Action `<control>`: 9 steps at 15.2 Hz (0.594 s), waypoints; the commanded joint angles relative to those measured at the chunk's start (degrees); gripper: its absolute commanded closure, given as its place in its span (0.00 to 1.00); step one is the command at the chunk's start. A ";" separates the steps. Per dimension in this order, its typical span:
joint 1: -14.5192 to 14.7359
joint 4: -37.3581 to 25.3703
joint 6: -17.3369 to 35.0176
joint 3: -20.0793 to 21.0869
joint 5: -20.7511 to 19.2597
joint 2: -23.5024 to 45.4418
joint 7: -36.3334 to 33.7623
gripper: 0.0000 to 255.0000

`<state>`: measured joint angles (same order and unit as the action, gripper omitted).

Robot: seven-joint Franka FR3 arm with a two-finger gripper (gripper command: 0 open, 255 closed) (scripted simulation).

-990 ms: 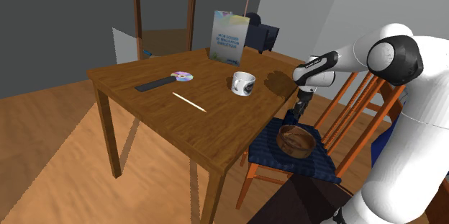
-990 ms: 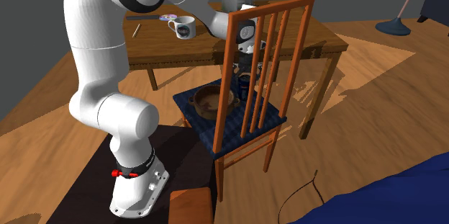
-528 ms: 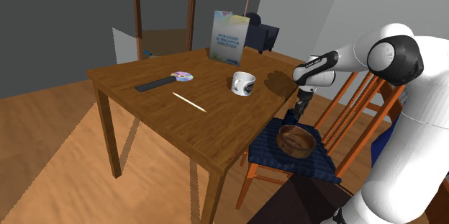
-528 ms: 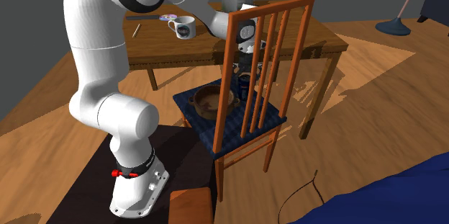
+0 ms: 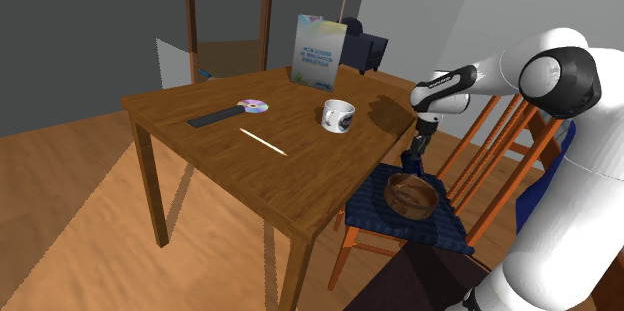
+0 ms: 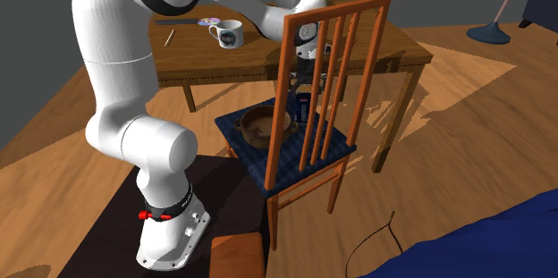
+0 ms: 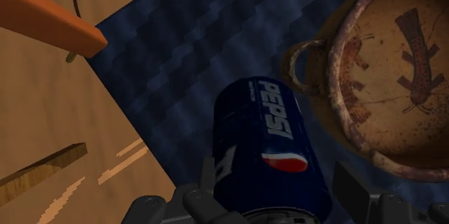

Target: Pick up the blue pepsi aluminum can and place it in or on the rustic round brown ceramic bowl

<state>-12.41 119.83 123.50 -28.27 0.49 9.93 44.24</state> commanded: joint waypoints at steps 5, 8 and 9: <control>0.29 -2.14 -4.31 -0.29 -1.32 -2.45 -0.62 1.00; 0.43 -3.30 -6.47 -0.35 -1.89 -3.58 -0.91 1.00; 0.47 -3.72 -7.20 -0.37 -2.07 -3.93 -1.00 1.00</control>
<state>-11.96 116.45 117.00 -28.58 -1.36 6.43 43.29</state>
